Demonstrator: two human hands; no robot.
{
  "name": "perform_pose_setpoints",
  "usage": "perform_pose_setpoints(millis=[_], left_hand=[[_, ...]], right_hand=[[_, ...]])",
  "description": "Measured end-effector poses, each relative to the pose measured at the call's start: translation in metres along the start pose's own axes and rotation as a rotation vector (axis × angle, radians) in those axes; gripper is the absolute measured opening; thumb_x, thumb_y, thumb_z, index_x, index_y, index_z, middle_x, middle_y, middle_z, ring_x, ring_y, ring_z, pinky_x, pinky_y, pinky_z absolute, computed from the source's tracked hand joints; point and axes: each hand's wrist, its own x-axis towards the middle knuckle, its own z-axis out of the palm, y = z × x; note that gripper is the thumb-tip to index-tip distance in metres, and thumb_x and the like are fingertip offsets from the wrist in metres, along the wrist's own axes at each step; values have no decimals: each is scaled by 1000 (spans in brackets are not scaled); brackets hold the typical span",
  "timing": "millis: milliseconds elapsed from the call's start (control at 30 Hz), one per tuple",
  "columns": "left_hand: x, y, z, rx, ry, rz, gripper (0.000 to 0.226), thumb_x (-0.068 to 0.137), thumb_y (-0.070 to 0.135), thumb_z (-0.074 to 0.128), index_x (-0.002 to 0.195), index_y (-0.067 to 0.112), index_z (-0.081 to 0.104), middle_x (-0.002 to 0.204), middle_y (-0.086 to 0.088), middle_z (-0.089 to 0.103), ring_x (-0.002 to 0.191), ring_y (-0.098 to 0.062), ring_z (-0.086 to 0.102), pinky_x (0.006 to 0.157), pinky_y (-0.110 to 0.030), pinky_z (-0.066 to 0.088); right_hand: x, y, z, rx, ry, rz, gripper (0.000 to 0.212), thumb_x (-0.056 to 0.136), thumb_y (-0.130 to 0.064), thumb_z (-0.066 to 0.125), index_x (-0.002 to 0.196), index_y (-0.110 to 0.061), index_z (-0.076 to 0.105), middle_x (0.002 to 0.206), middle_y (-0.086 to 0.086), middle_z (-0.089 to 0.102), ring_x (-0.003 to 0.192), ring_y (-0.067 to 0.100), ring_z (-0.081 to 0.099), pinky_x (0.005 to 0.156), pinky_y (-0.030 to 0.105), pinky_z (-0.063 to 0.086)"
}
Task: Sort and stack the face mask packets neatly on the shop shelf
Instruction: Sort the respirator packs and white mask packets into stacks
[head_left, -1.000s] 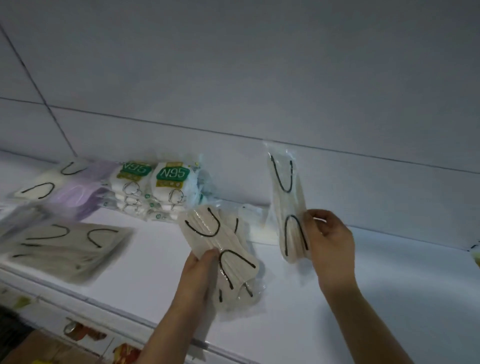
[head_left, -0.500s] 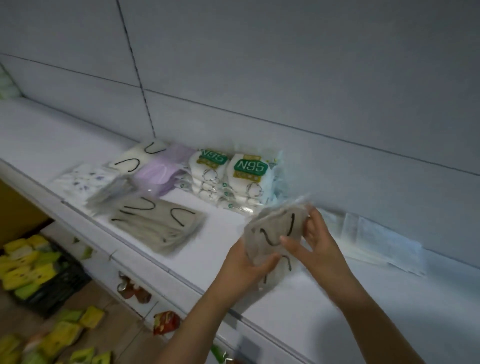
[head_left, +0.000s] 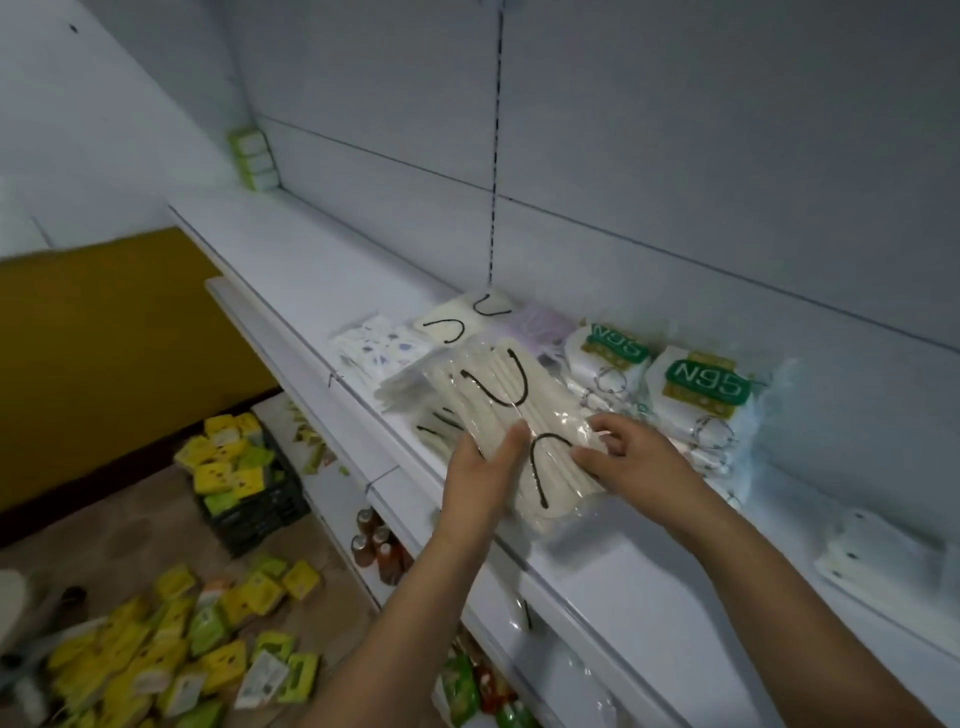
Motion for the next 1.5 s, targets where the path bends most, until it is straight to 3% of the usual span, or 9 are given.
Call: perform_pose_setpoints(millis=[133,233,333,400,600,833,1100,1300,1500], left_hand=[[33,-9,-39,474,413,349,55,93,33,62,142,22,39,136,-1,41,128,-17,41,107,-35,40],[56,-30,-60,900,276,641,54,95,35,58,146,26,42,150,-3,36,141,-24,30,113,-40,28],[71,-47,-71,1221,-13,509,56,94,58,28,139,33,51,148,5,44,143,-28,30,117,-49,18],[74,-47,-71,1276,-57,435,66,91,63,17,137,32,53,146,4,46,141,-29,29,118,-52,14],[37,-10,5,842,46,742,39,93,36,45,123,19,62,127,-3,57,121,-25,49,104,-40,38],[-83,-83,149,680,-753,829,32,88,24,54,118,24,66,116,3,60,105,-16,58,86,-33,52],[-120,-103,221,667,-908,676,32,86,23,52,113,24,68,114,9,56,108,-11,53,94,-26,45],[-129,-86,247,472,-778,383,28,89,12,58,100,37,63,98,19,67,91,2,64,83,-19,48],[-144,-64,258,192,-771,108,20,101,4,51,96,13,69,76,2,73,64,-14,71,63,-20,53]], right_hand=[[50,5,21,-137,-36,-15,32,94,-28,65,125,-23,60,115,-7,58,111,14,57,82,28,52],[78,22,32,-407,-70,-19,25,92,-27,61,116,-22,65,104,-3,61,97,19,58,72,27,39],[87,36,42,-584,-135,-2,25,87,-40,51,99,-23,65,101,6,61,106,32,58,76,27,35],[81,40,43,-516,-185,17,45,96,-46,48,128,-18,60,133,4,58,129,28,50,97,28,37],[37,-5,-35,-410,273,-276,56,100,-48,41,146,-16,46,148,5,49,136,20,44,110,25,29],[-58,18,-181,-632,819,-217,43,105,-40,36,141,-20,50,140,-1,53,129,16,48,102,24,33],[-183,186,-222,-887,300,492,98,79,-71,62,157,-27,21,160,-1,28,145,24,29,117,37,26],[-214,204,-226,-857,626,461,20,96,-39,54,105,-26,67,99,-5,70,95,22,64,70,30,43],[-235,185,-228,-228,902,364,40,91,-33,64,65,-7,50,52,2,40,50,12,34,51,28,26]])
